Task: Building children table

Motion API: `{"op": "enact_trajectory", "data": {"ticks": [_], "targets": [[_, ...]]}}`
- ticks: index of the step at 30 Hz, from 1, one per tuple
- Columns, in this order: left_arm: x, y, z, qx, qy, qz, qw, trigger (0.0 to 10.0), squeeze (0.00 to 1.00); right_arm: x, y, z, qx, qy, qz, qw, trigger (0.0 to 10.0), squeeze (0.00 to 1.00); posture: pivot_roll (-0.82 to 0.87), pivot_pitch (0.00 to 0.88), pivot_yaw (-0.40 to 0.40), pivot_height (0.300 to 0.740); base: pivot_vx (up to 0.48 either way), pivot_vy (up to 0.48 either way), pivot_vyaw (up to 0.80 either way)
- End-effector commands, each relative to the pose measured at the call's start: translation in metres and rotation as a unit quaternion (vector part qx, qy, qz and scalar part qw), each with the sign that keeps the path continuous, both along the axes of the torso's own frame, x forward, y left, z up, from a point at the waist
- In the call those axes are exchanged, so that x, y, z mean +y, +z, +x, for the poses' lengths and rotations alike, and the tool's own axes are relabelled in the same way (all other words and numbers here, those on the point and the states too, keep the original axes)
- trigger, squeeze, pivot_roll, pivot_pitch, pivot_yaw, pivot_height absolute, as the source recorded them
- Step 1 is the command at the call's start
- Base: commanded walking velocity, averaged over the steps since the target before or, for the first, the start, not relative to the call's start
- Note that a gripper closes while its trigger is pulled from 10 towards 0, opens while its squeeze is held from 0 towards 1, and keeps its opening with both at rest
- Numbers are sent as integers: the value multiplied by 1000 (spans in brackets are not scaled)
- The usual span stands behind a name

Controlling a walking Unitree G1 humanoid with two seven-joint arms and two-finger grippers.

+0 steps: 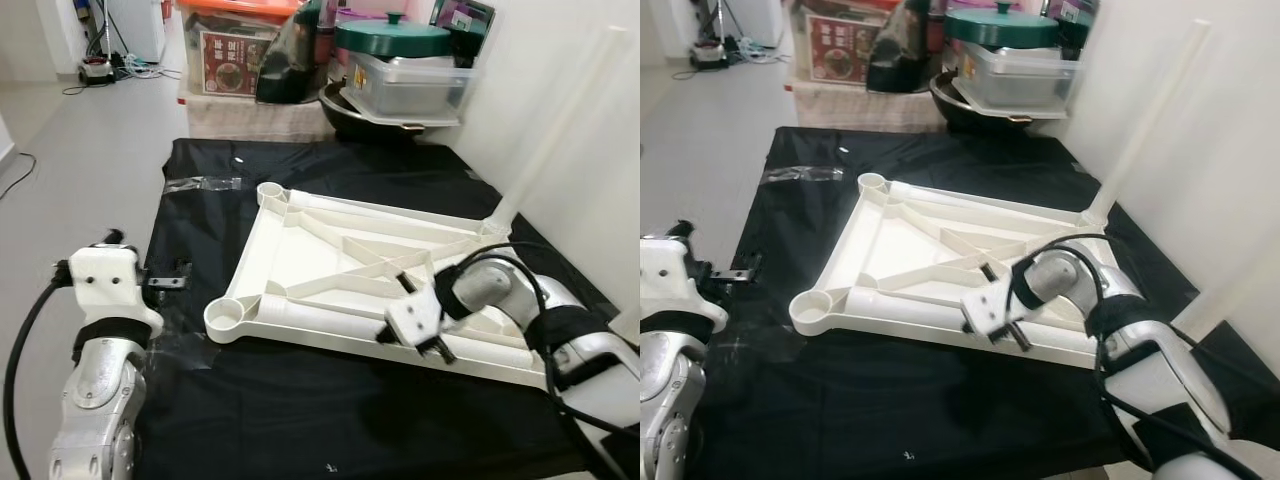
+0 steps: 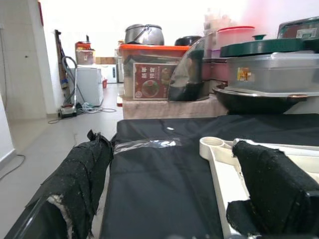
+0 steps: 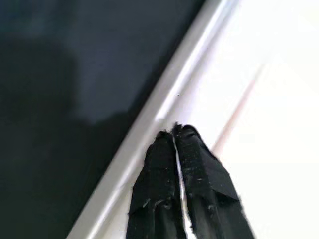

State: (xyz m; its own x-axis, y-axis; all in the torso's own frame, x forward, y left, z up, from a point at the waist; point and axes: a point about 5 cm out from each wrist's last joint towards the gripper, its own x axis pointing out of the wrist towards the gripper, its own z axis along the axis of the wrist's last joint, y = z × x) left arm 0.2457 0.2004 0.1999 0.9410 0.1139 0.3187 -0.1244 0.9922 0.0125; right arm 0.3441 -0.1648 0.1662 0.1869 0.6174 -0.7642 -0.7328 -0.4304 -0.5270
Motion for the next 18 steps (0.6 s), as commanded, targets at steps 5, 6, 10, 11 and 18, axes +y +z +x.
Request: {"op": "enact_trajectory", "data": {"ticks": [5,6,10,11,18], "targets": [[0,-6,0,15,0,-3,1000,10000,0,9,26,17,89,-96,185,974,10000,1000,102,0,-123,740,0,0,0],[0,-6,0,15,0,-3,1000,10000,0,9,26,17,89,-96,185,974,10000,1000,102,0,-123,740,0,0,0],[1,-7,-1,16,4,-9,1000,10000,0,23,52,29,111,-142,343,922,10000,1000,95,0,-122,740,0,0,0],[1,-7,-1,16,5,-12,1000,10000,0,27,60,34,118,-162,398,895,10000,1000,97,0,-120,740,0,0,0],[3,-9,-1,25,16,-15,999,10000,0,42,56,48,101,-276,504,812,10000,1000,106,0,-119,740,0,0,0]]}}
